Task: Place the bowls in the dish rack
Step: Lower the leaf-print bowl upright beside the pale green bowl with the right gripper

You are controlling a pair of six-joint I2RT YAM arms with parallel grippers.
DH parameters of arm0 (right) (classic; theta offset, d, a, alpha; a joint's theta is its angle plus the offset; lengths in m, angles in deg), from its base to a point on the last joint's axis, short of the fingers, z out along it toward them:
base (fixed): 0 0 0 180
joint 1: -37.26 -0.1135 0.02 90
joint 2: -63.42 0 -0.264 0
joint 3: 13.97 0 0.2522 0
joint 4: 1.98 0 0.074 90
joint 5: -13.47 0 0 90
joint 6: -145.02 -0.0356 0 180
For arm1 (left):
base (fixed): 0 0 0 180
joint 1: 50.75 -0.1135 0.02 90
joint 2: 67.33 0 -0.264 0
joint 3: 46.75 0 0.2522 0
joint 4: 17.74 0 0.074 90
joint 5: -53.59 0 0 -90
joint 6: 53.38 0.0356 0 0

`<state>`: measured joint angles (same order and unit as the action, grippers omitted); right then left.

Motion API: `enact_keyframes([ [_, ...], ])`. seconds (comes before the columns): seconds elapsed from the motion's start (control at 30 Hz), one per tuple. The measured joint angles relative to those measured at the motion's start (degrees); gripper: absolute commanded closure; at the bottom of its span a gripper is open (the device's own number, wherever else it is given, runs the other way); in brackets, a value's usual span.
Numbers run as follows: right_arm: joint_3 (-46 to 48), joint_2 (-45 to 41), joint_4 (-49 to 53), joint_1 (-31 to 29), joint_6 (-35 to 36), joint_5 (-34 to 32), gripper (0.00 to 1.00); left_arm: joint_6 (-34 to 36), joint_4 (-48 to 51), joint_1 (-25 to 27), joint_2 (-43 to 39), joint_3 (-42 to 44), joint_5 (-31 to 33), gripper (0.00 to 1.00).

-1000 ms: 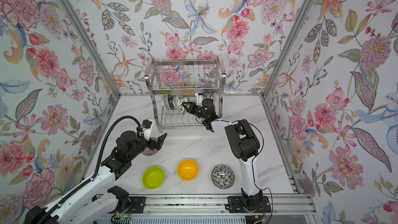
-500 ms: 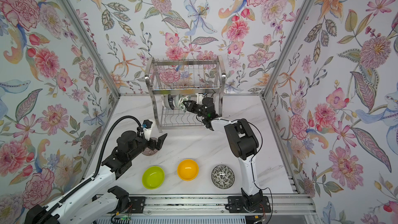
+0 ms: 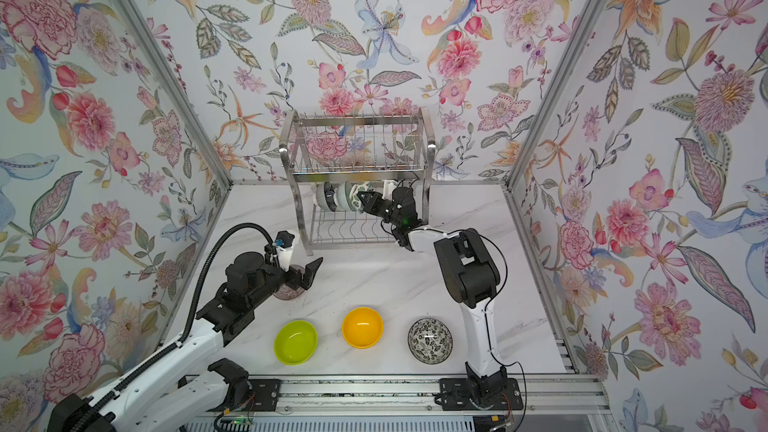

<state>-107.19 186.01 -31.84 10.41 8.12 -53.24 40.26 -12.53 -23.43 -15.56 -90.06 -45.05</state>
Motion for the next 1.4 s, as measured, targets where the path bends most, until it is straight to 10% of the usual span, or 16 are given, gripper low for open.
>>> enact_keyframes([
  [1.4, -8.9, 8.22, -2.36, 3.41, 1.55, 3.89, 1.0, -0.02, -0.02, 0.0, 0.48, 0.0, -1.49, 0.01],
])
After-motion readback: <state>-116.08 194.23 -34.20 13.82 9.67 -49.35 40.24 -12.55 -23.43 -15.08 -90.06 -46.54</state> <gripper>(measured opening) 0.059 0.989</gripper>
